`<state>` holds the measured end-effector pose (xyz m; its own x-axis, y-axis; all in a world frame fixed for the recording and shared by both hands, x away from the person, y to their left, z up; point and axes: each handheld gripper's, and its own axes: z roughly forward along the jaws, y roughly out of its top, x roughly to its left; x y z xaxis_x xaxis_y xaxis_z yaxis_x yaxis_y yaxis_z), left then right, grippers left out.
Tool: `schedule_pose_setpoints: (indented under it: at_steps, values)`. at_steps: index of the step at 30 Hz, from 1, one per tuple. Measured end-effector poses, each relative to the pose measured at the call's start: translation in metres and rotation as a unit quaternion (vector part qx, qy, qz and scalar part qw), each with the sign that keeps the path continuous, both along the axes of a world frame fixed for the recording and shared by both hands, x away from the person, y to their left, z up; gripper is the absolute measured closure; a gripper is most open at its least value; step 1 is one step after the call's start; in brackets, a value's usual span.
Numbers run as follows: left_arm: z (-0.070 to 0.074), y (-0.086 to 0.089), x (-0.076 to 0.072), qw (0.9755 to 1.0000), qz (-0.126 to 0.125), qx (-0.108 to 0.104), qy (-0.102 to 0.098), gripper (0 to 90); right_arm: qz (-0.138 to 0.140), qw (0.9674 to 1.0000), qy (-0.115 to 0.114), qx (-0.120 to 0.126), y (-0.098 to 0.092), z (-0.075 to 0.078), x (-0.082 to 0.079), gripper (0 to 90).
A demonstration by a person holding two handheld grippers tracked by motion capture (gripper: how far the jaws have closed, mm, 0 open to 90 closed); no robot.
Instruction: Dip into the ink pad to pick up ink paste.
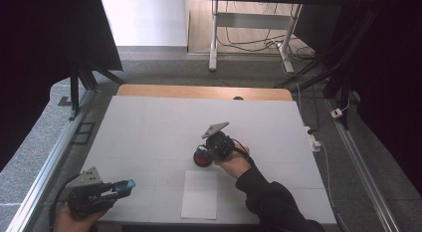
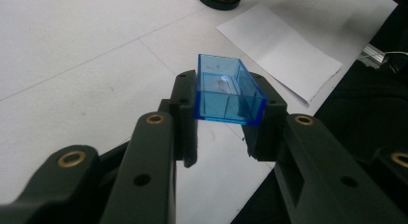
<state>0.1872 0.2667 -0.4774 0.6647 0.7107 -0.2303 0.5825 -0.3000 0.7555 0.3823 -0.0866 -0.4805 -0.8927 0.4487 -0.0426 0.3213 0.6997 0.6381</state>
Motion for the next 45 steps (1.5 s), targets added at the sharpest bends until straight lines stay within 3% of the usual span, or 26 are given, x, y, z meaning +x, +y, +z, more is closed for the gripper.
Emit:
schedule_pose_setpoints:
  at_steps: [9,28,40,45]
  values:
    - [0.000,0.000,0.000,1.0000,0.000,-0.001,0.001,68.2,-0.006,0.9999,0.014,0.005,0.000,0.000,0.004,72.2]
    - [0.000,0.000,0.000,1.0000,-0.002,0.000,0.001,68.2,0.004,0.9994,-0.026,-0.025,0.008,0.000,-0.005,72.2]
    - [0.000,0.000,0.000,1.0000,-0.003,0.000,0.002,68.2,-0.008,0.9997,0.016,0.015,-0.002,-0.002,0.004,72.1]
    - [0.000,0.000,0.000,1.0000,-0.003,0.000,0.002,68.2,-0.008,0.9994,0.022,0.024,-0.004,-0.002,0.007,72.1]
